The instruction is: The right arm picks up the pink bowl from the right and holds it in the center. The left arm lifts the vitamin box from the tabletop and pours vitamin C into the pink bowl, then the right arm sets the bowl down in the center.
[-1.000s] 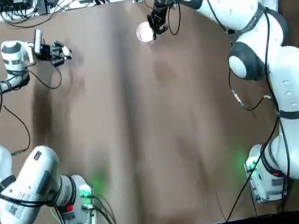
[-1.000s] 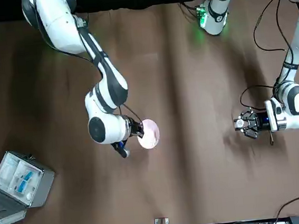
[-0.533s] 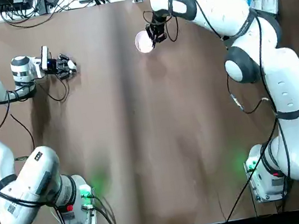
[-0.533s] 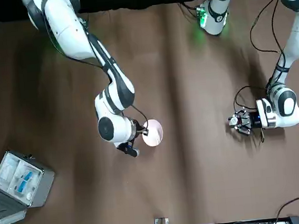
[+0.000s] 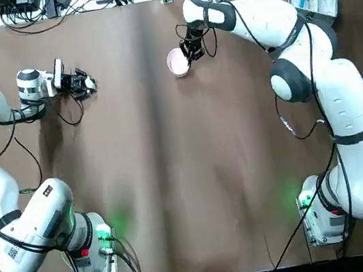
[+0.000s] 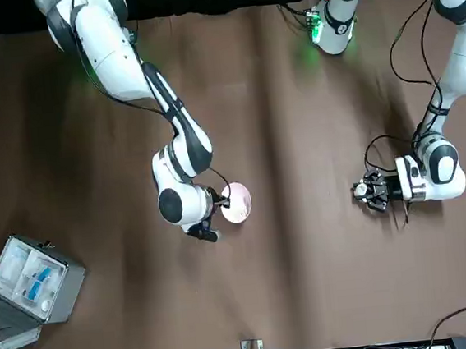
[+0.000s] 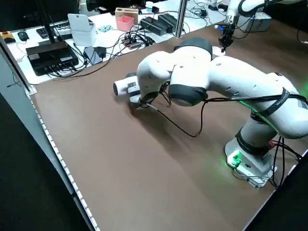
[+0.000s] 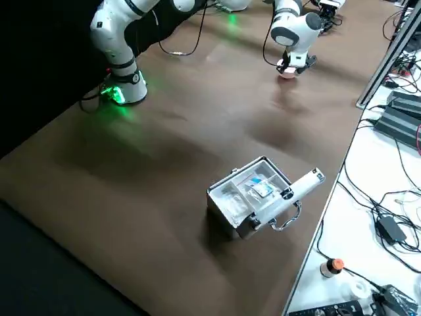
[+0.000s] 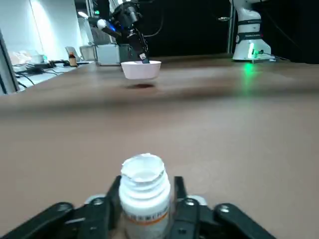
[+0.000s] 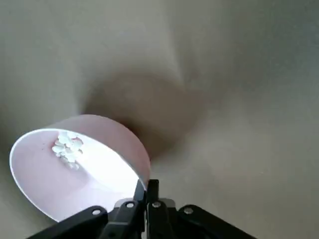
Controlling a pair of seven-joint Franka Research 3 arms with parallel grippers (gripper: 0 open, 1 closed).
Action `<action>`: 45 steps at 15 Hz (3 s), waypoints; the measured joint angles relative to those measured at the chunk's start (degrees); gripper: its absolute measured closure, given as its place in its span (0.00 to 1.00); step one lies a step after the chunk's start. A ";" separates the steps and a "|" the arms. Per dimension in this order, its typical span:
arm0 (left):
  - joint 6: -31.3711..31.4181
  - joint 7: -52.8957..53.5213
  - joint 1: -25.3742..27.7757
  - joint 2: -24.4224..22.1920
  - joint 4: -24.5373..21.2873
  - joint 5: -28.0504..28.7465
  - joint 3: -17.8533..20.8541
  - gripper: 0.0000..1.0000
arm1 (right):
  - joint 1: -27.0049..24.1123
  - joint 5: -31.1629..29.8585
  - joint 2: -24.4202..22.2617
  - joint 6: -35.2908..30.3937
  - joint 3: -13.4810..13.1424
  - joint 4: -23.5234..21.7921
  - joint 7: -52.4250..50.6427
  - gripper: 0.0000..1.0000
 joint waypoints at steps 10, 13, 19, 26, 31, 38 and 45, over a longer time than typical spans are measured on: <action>0.04 -0.05 -3.02 -2.00 3.50 -0.21 1.33 0.00 | 0.91 0.00 1.49 0.15 0.18 -0.02 -0.27 0.84; 0.00 -0.25 -3.02 -5.48 3.77 -0.39 -0.09 0.00 | 0.95 0.00 1.56 0.15 0.19 -0.04 -0.36 0.67; -0.22 -8.27 -6.74 -18.69 4.02 -0.41 -2.77 0.00 | 0.70 -0.21 -2.36 -9.43 -0.95 2.14 -0.53 0.10; 0.37 -12.37 -18.65 -29.83 4.12 6.51 0.41 0.00 | -1.67 -3.30 -14.38 -21.56 -11.01 3.49 -1.07 0.09; 1.26 -15.97 -33.84 -34.89 5.16 6.87 8.48 0.00 | -3.48 -15.22 -21.39 -24.98 -11.99 3.44 -4.36 0.06; 2.85 -51.65 -42.24 -40.83 6.84 12.91 10.16 0.00 | -15.64 -16.95 -28.87 -31.69 -12.79 3.39 -23.00 0.05; 2.79 -94.82 -43.62 -44.54 8.05 21.70 10.20 0.00 | -19.15 -21.21 -32.64 -33.34 -12.81 3.25 -26.22 0.04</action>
